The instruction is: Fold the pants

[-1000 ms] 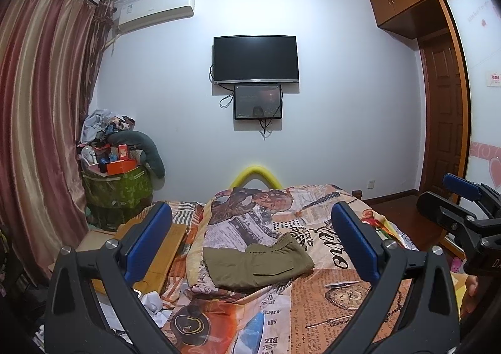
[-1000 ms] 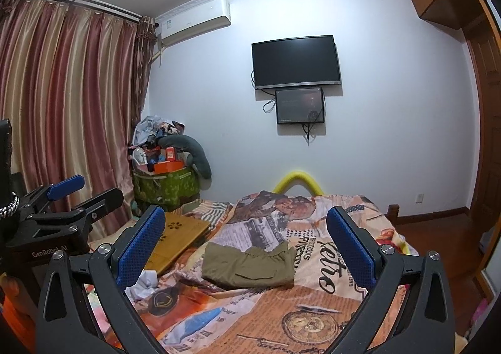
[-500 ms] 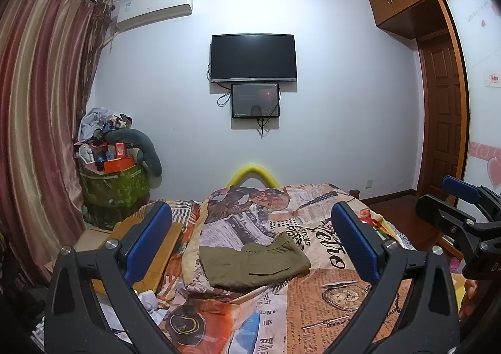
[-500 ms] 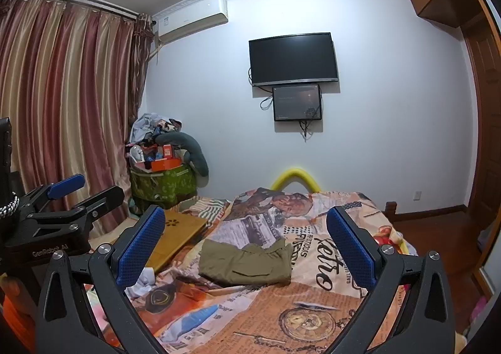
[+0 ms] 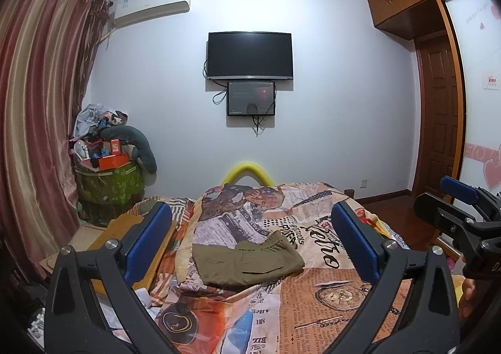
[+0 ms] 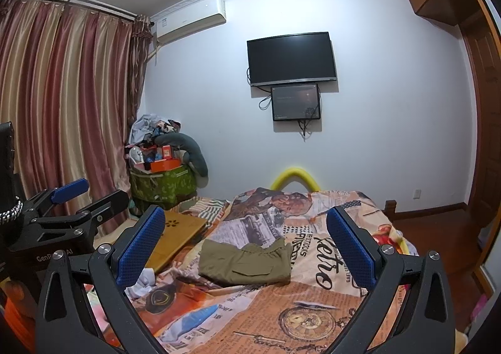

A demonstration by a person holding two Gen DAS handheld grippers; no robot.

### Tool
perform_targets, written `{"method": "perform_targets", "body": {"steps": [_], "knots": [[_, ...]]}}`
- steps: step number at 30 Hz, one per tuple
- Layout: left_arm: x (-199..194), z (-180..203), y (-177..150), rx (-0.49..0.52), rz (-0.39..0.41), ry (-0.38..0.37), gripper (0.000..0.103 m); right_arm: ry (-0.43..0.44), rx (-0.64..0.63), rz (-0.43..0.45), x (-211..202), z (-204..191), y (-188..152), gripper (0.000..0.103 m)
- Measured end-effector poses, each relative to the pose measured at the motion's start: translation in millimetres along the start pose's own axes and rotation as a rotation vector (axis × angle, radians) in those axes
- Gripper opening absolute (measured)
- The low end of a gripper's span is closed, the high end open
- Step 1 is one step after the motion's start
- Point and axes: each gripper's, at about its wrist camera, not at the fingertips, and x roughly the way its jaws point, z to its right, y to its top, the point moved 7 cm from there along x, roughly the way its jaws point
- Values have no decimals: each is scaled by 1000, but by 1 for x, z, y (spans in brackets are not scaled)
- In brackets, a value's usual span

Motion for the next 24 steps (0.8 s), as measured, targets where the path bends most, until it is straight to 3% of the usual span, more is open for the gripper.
{"method": "perform_targets", "body": {"steps": [24], "knots": [[9, -1, -7, -12, -40, -31, 103, -7, 10, -17, 1, 0, 0, 103]]}}
